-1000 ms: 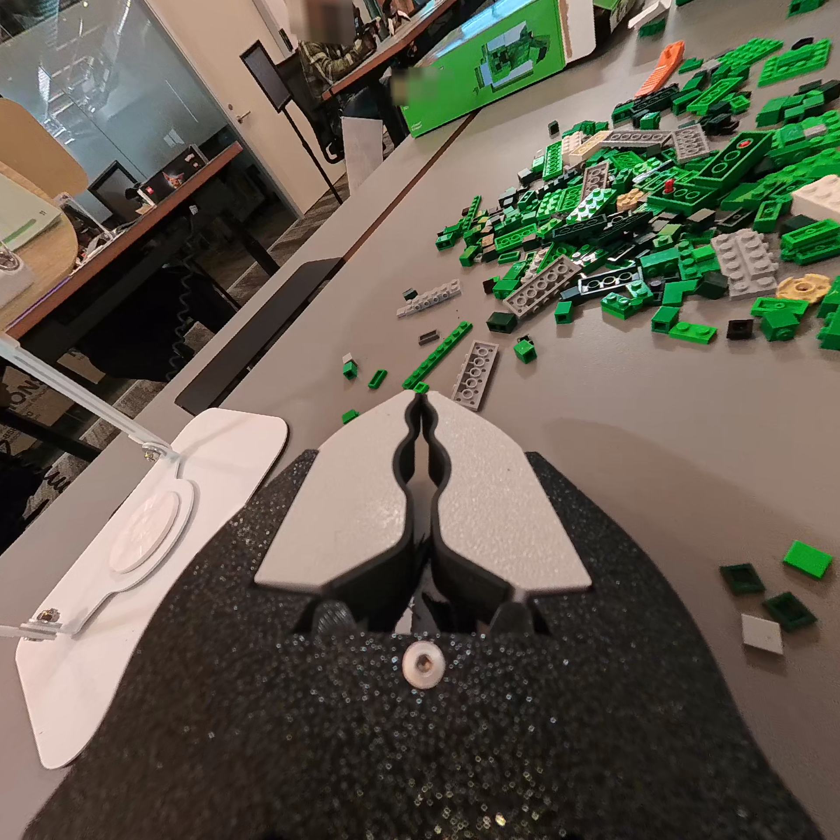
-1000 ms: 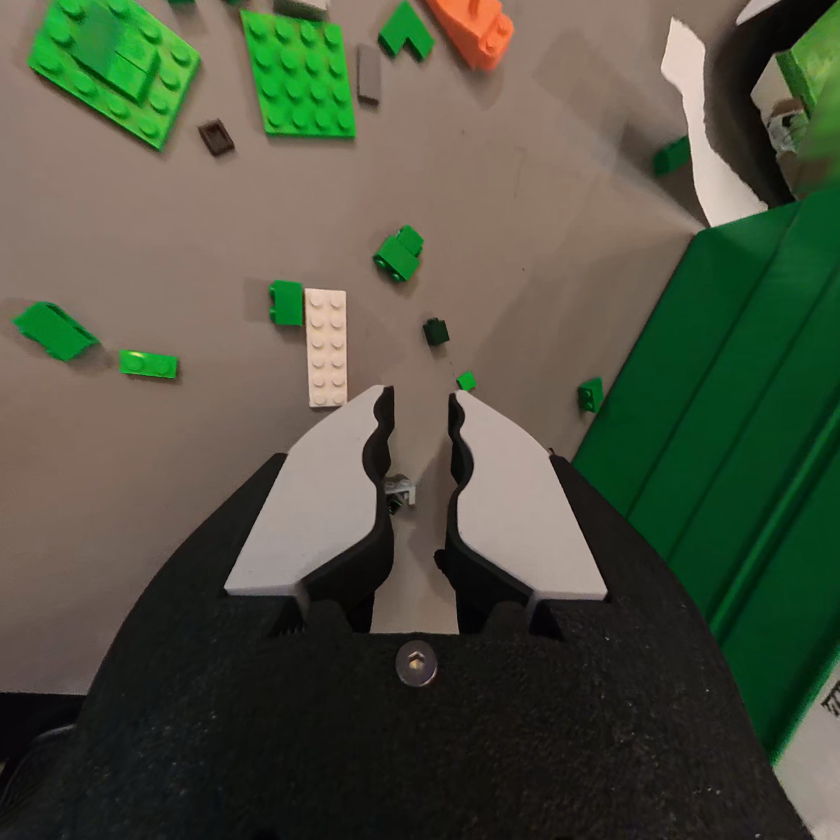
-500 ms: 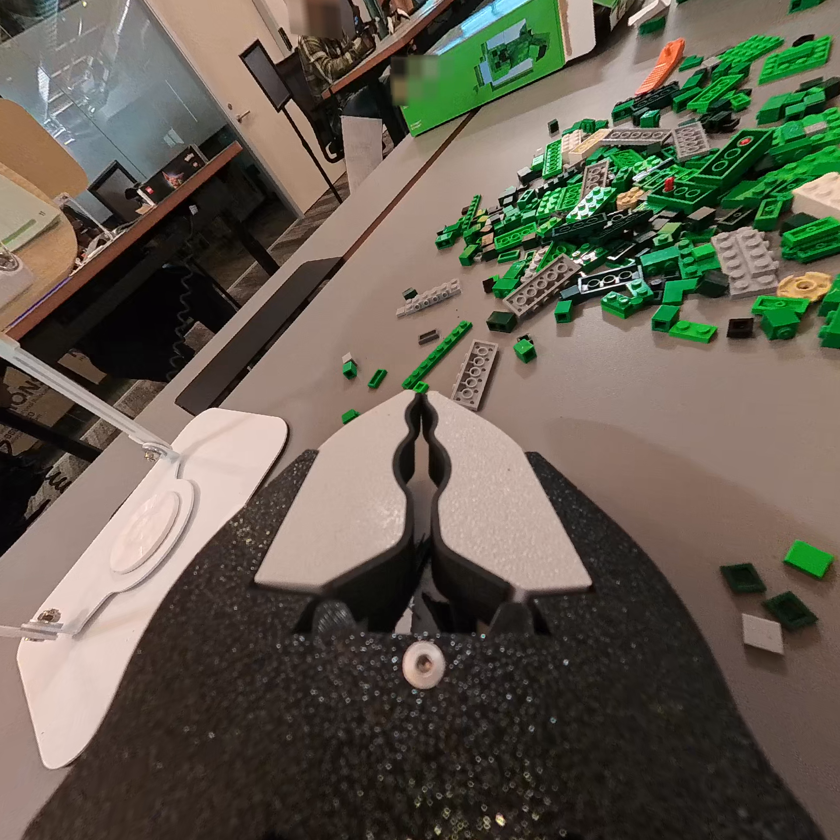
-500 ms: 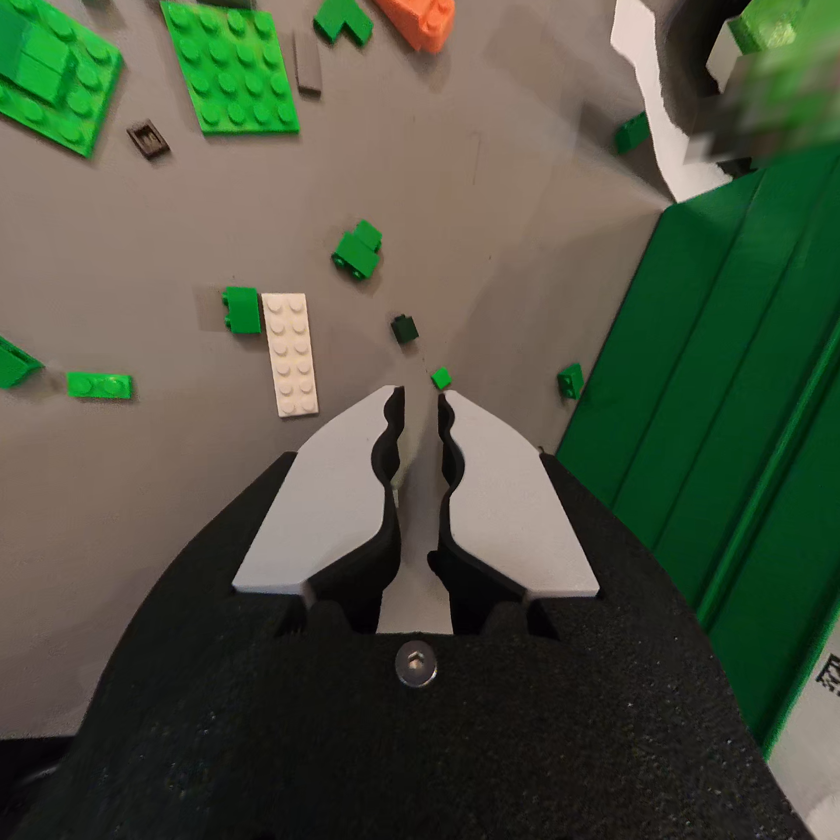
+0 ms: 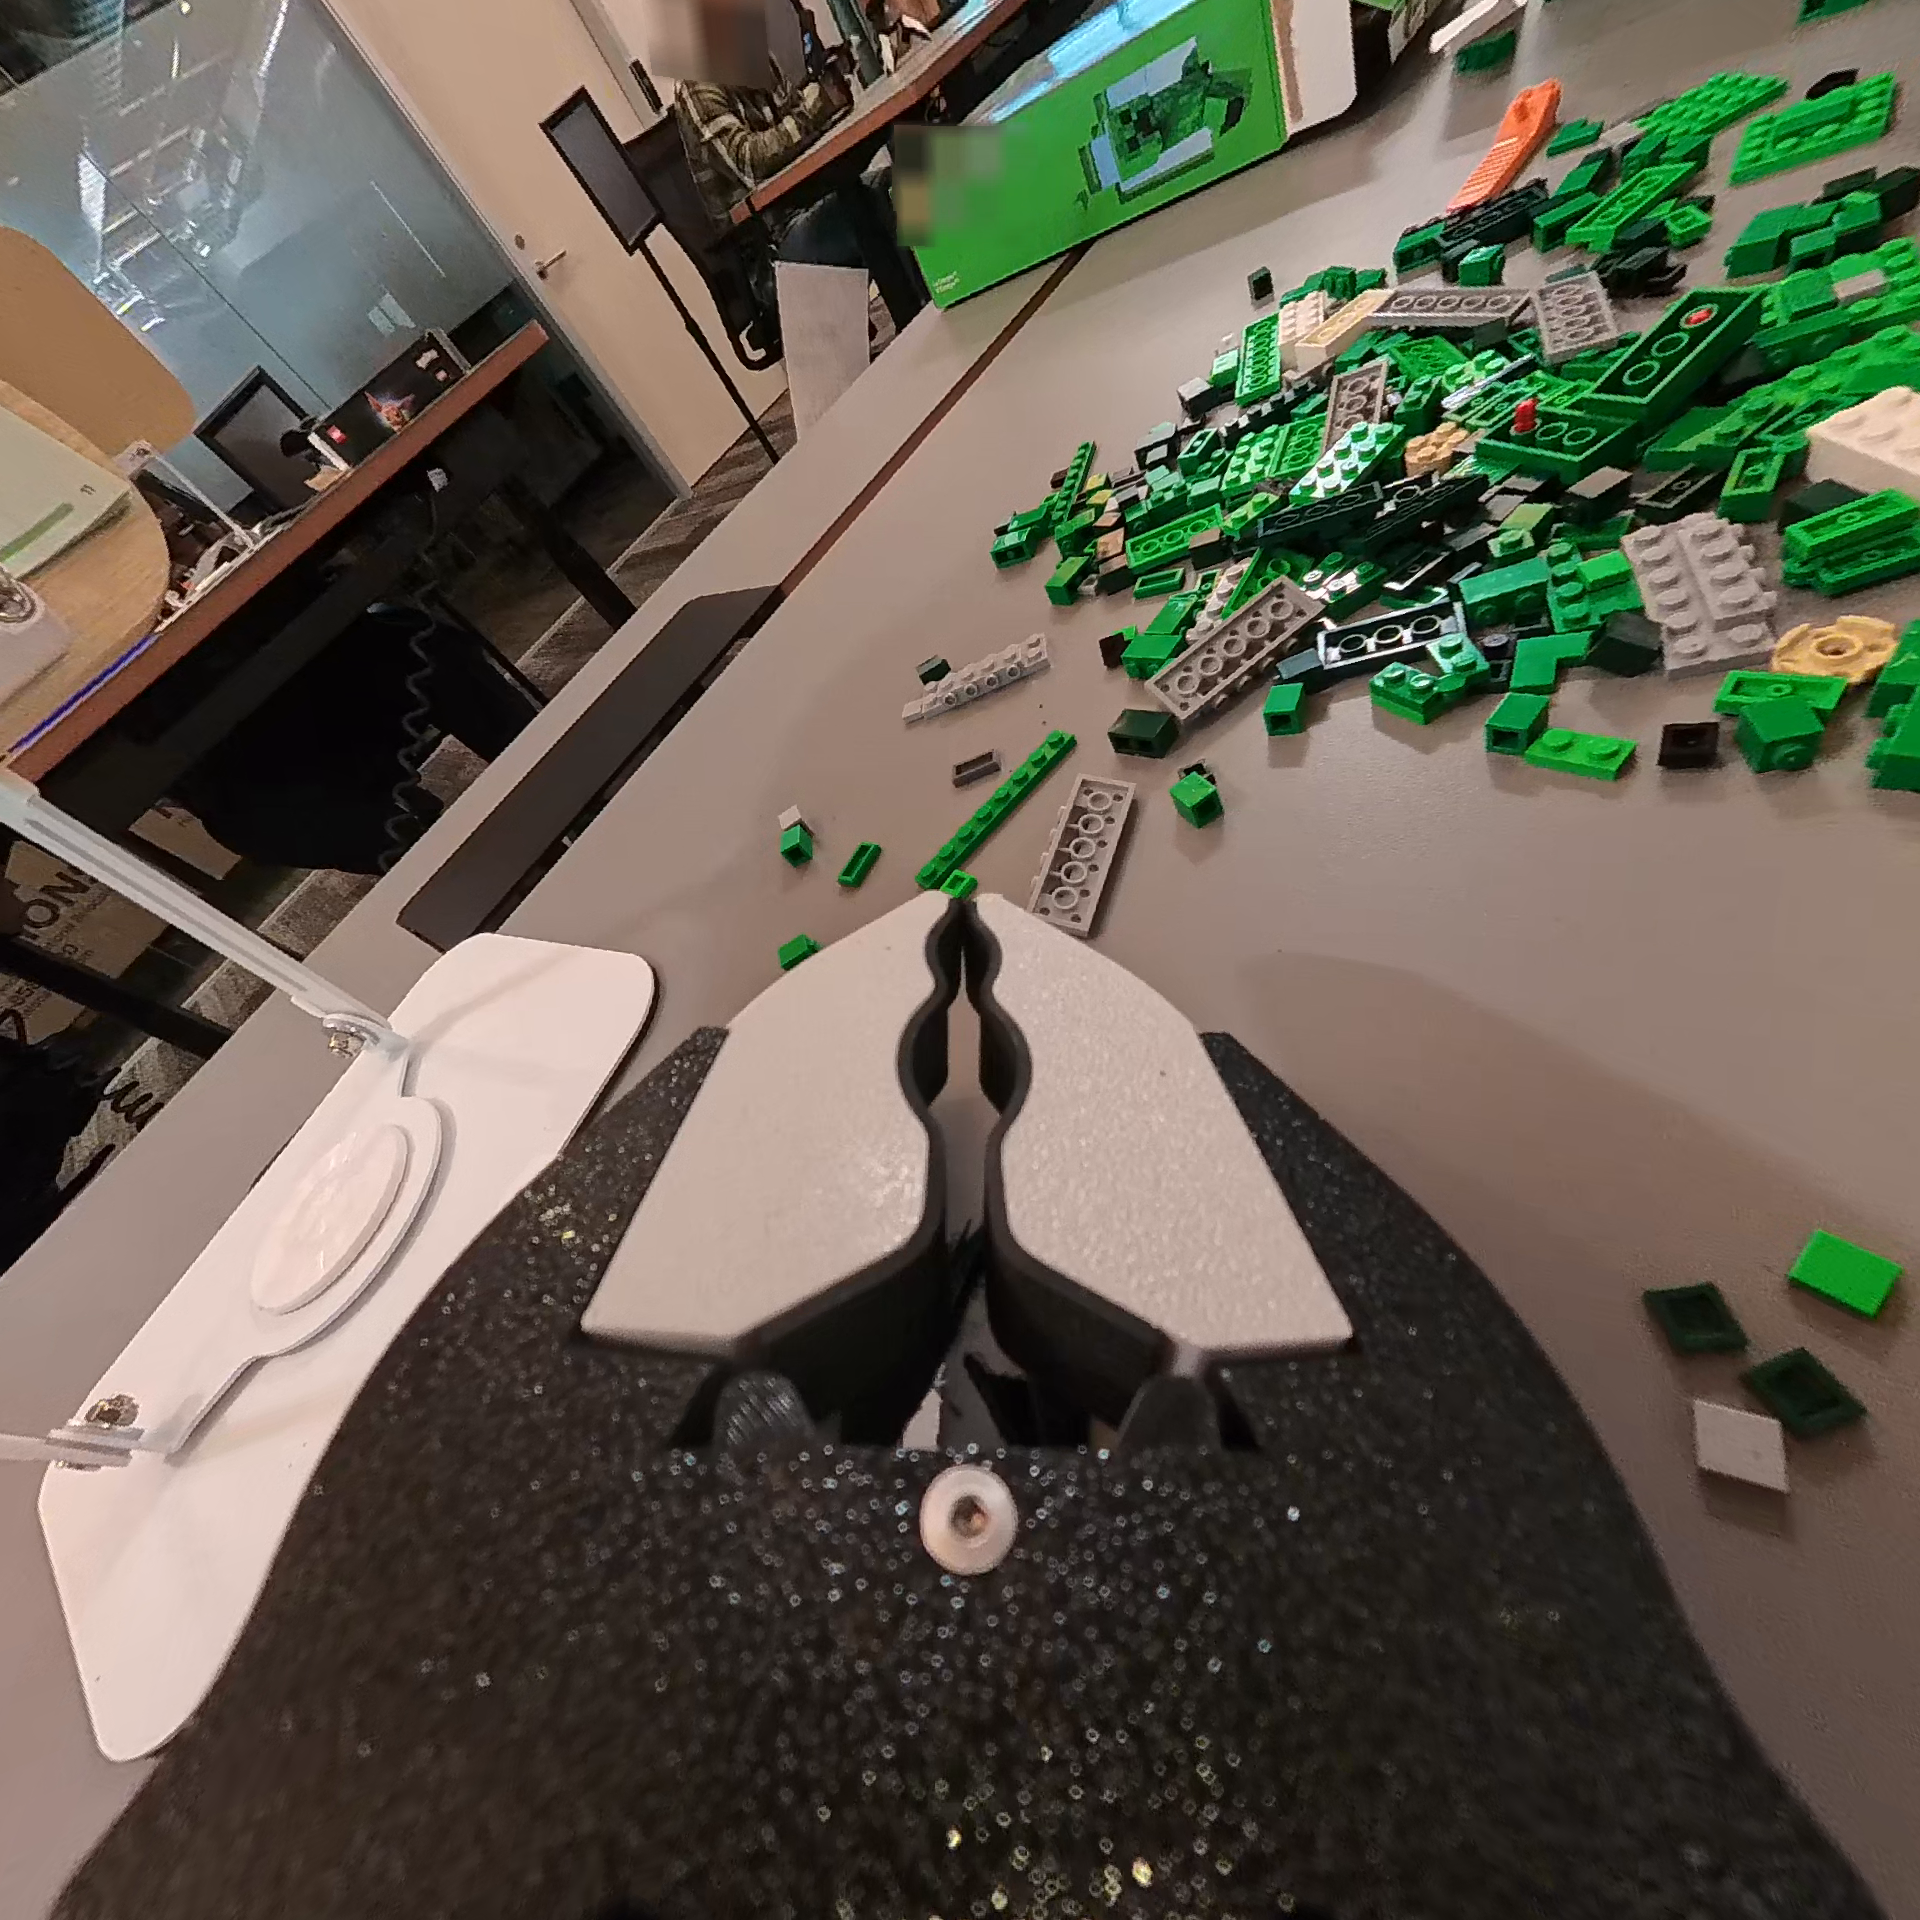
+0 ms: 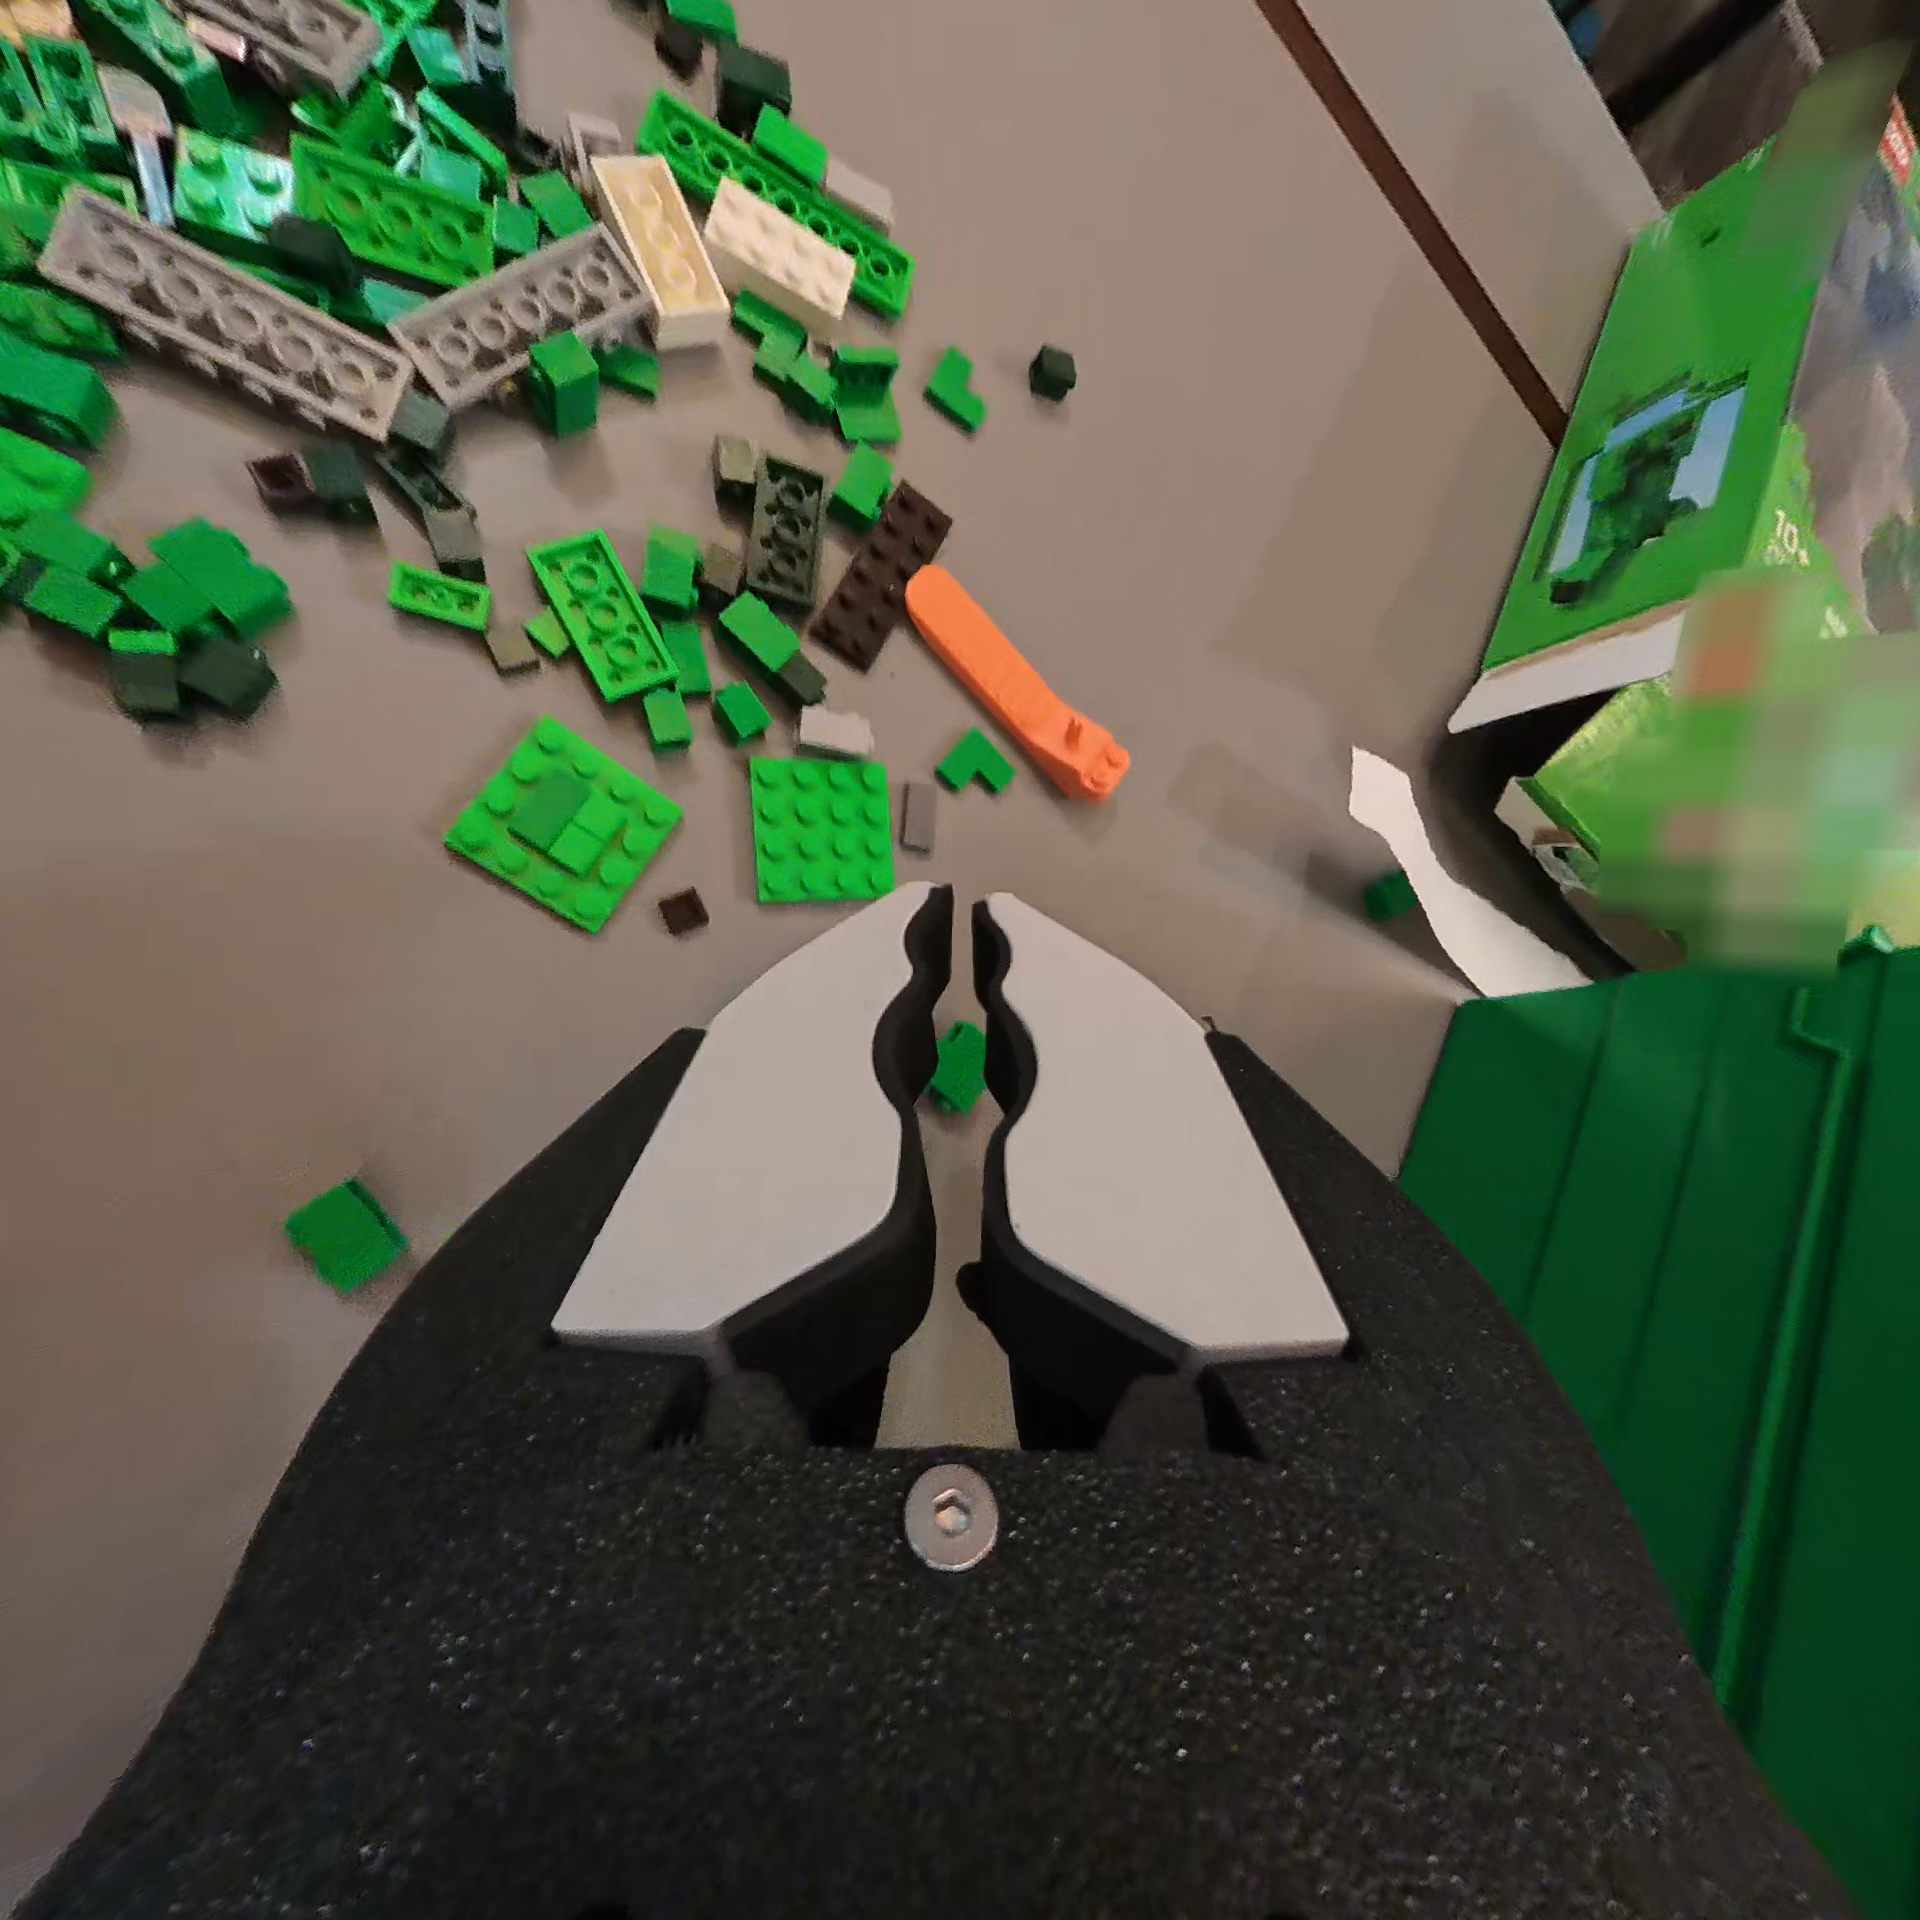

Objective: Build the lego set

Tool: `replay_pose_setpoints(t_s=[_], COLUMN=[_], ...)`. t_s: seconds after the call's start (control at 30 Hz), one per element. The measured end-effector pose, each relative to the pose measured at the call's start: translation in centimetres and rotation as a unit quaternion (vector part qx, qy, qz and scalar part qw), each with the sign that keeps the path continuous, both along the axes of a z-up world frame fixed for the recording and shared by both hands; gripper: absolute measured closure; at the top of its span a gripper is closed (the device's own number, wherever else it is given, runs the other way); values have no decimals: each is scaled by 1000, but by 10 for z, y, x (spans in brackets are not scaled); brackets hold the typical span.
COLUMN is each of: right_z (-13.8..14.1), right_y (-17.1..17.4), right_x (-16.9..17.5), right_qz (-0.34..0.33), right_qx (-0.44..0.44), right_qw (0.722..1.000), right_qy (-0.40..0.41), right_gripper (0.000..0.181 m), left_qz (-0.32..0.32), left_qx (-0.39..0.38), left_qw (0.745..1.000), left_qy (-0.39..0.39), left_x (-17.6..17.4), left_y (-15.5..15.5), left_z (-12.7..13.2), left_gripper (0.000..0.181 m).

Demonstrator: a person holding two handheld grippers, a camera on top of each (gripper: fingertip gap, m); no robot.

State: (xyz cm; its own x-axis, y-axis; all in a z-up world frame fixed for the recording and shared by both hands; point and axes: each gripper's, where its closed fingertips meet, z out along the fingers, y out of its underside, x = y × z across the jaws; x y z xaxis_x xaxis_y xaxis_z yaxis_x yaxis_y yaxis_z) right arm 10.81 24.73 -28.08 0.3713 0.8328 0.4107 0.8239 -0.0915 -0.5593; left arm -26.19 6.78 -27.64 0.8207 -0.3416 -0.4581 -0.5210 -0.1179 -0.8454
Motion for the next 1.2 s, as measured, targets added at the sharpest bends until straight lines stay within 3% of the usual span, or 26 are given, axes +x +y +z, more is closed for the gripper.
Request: replay_pose_setpoints(t_s=[0.1, 0.23, 0.47, 0.67, 0.8, 0.87, 0.97, 1.03, 1.13, 1.2], right_z=[-3, -10, -36, -51, -52, -51, -34, -8, 27, 32], right_y=[9, 32, 38, 42, 43, 42, 33, 12, -49, -99], right_x=[-18, -26, -27, -23, -25, -25, -42, -72, -140, -184], right_qz=[-13, -81, -141, -162, -144, -132, -80, -8, 145, 250], right_qx=[-68, -179, -241, -228, -218, -205, -172, -145, -125, -111], right_qw=[995, 968, 957, 960, 965, 970, 981, 986, 969, 951], right_qy=[69, 153, 84, 19, -1, -8, 29, 88, 156, 146], right_gripper=[176, 165, 145, 146, 164, 165, 165, 165, 165, 165], left_qz=[-1, -1, -2, -3, -4, -4, -3, -4, -11, -34], left_qx=[-1, 0, -1, -1, -2, -2, -1, 0, -24, -95], left_qw=[1000, 1000, 1000, 1000, 1000, 1000, 1000, 1000, 999, 993], left_qy=[1, 1, 2, 2, 4, 4, 0, -10, -27, -53], left_x=[0, 0, 1, 1, 2, 2, 2, 1, 1, 4], left_y=[0, 0, 0, -1, -1, -1, -1, -1, -5, -14], left_z=[0, 0, 0, 0, -1, -1, 0, 2, 8, 4], left_gripper=[181, 181, 181, 181, 181, 181, 181, 181, 181, 181])
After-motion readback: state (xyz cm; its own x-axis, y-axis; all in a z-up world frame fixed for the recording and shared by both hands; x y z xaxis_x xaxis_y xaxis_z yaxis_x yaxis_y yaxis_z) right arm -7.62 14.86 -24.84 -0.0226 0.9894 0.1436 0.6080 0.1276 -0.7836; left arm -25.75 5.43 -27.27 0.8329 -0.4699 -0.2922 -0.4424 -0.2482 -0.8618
